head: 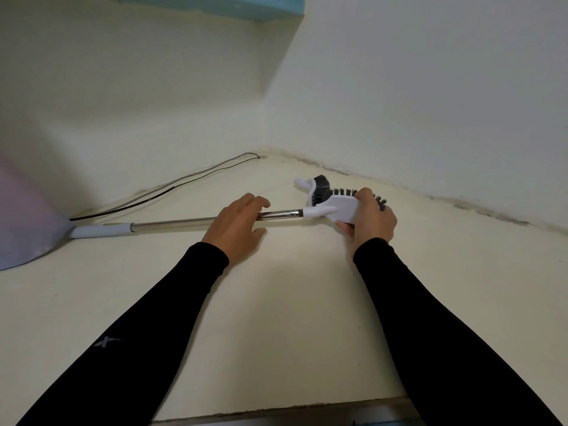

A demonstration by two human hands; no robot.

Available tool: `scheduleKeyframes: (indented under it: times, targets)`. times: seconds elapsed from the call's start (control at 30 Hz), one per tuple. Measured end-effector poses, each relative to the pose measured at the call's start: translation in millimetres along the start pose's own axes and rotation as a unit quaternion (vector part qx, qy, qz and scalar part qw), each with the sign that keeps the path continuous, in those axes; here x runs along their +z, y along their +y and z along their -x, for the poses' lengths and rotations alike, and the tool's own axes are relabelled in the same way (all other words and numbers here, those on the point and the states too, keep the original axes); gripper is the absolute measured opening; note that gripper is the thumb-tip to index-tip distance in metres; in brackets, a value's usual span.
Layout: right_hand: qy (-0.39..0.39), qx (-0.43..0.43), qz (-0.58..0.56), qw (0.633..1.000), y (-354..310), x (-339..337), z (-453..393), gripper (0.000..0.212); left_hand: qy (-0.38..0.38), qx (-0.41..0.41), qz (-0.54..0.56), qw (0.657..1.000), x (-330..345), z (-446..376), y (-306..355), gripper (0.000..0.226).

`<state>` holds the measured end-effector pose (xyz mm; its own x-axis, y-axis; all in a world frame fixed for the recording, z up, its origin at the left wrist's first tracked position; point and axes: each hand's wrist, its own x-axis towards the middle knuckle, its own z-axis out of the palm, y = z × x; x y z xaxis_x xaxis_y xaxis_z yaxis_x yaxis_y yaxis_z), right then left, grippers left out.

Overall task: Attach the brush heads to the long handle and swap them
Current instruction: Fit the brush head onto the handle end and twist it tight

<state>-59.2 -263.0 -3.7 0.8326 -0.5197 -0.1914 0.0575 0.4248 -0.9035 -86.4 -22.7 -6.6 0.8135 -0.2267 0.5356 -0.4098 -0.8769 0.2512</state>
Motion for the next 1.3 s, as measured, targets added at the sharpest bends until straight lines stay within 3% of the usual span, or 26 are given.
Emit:
scheduleKeyframes:
  times: [0.23, 0.7, 0.97, 1.1, 1.3]
  targets:
    - [0.004, 0.001, 0.003, 1.0, -0.7, 0.3, 0.0, 0.049, 0.038, -0.002, -0.017, 0.999, -4.7, -7.3, -0.8, 0.016]
    - [0.019, 0.004, 0.005, 1.0, -2.3, -0.4, -0.7, 0.047, -0.019, 0.021, -0.03, 0.999, -3.3, -5.3, -2.9, 0.024]
    - [0.007, 0.0, 0.016, 1.0, -2.0, -0.4, 2.0, 0.05, -0.001, -0.009, -0.001, 1.0, 0.0, 0.8, -0.5, 0.036]
    - [0.005, 0.0, 0.01, 1.0, -1.9, -0.6, 2.7, 0.046, 0.039, -0.02, 0.004, 0.999, -2.8, -4.7, -2.2, 0.027]
    - [0.007, -0.001, 0.007, 1.0, -2.6, -0.4, 2.7, 0.046, 0.027, -0.022, -0.008, 0.999, -3.0, -5.8, -5.3, 0.012]
